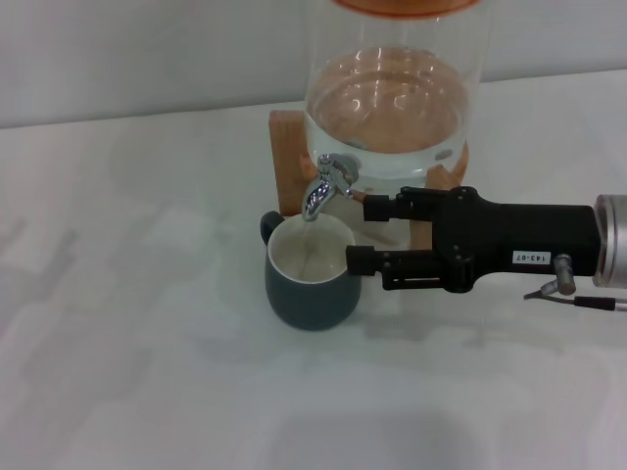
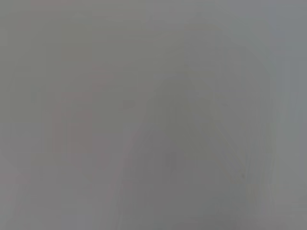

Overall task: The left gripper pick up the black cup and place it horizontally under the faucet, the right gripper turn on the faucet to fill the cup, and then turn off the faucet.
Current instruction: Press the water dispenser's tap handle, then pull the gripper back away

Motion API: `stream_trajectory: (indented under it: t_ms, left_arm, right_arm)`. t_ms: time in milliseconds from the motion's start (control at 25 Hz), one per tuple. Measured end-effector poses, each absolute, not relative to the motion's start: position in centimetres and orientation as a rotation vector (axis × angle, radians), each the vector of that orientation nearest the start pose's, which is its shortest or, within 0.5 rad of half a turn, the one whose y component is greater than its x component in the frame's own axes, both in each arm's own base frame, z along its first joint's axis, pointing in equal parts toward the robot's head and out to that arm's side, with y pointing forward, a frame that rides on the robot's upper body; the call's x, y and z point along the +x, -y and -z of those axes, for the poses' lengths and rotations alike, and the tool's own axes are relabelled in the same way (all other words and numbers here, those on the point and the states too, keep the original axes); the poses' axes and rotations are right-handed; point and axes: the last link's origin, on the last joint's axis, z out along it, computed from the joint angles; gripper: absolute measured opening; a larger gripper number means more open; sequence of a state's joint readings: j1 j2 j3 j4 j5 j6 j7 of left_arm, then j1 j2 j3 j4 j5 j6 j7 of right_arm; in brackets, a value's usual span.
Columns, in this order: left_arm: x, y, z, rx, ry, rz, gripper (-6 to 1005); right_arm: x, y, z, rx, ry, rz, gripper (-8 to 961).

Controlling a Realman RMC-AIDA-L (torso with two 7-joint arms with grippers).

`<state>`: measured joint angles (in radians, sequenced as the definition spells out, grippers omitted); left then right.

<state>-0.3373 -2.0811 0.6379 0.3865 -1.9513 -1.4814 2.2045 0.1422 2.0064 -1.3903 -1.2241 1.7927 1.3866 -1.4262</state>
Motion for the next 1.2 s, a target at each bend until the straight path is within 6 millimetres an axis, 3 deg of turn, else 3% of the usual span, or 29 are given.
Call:
stream_trajectory:
  t_ms: [320,760,1200]
  left_arm:
    - [-31.5,-30.4,-4.9,-1.834,0.534,1.144,846]
    - [-31.5,-30.4,-4.9,-1.832,0.540,1.149,885]
    - [-31.6,-30.3,-4.9,-1.832,0.543,1.153,886]
  right_arm:
    - [20.0,-28.6,-2.5,-2.685,-0.619,-0.977,807]
    - [19.3,-29.0,-0.8,-2.693,-0.626,-0.941,806]
    - [19.0,-29.6,-0.7,-2.643,-0.638,-0.949,806]
